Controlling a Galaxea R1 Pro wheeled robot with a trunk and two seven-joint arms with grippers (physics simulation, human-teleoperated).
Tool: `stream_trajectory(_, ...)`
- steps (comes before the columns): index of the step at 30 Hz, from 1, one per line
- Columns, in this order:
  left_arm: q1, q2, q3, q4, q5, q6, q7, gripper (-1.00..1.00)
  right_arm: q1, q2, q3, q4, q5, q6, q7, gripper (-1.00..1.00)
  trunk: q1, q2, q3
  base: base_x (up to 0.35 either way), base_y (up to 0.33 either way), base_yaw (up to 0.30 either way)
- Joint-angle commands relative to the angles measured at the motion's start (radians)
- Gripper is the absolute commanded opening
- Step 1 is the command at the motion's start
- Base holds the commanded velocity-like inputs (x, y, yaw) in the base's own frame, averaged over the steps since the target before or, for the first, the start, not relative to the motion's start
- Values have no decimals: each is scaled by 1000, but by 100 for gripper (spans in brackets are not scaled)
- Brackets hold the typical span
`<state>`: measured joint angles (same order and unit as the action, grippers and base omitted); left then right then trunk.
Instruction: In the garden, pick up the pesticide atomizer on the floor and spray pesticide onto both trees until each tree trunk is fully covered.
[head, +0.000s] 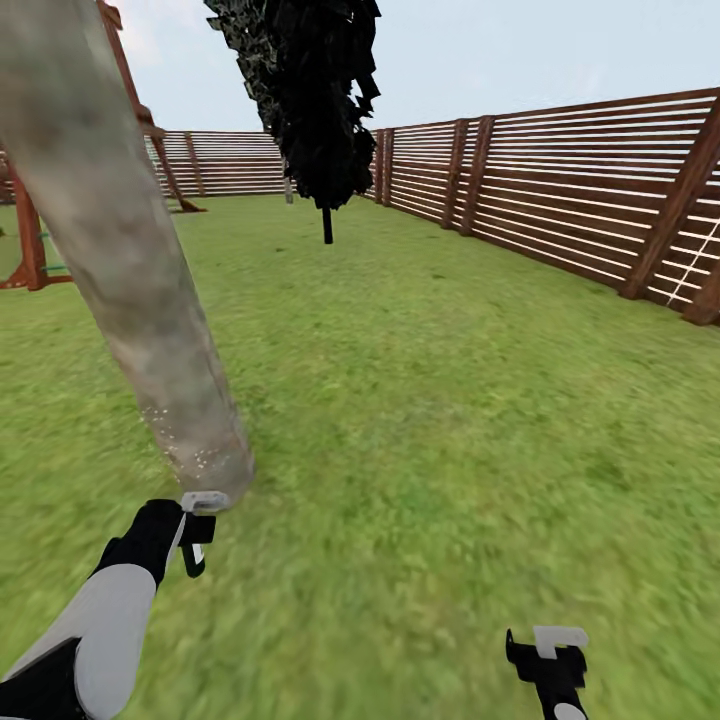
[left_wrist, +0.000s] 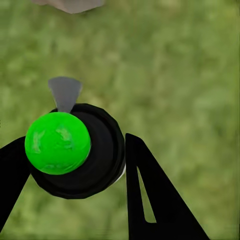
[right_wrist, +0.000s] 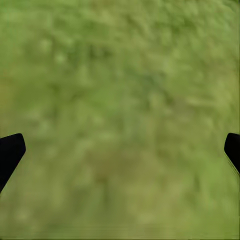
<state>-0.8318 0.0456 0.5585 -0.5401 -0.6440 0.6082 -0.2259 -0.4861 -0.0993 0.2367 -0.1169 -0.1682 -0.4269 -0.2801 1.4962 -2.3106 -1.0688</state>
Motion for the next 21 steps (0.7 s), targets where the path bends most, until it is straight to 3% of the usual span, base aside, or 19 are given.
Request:
stream_trajectory(1,-1,-1,6,-1,-9,2,-9,-100,0,0,9,-1,-10,-3,-2,100,0,0,-1,235,-199,277)
stream_trajectory(14,-1,-3,6,0,-7,2,-9,-100,0,0,9,0,-11,-3,-2,100,0,0,-1,210,-212,63)
stream_trajectory(21,-1,-3,6,-7,-7,2,-9,-100,0,0,9,0,-10,-3,-2,100,0,0,-1,90,-260,253)
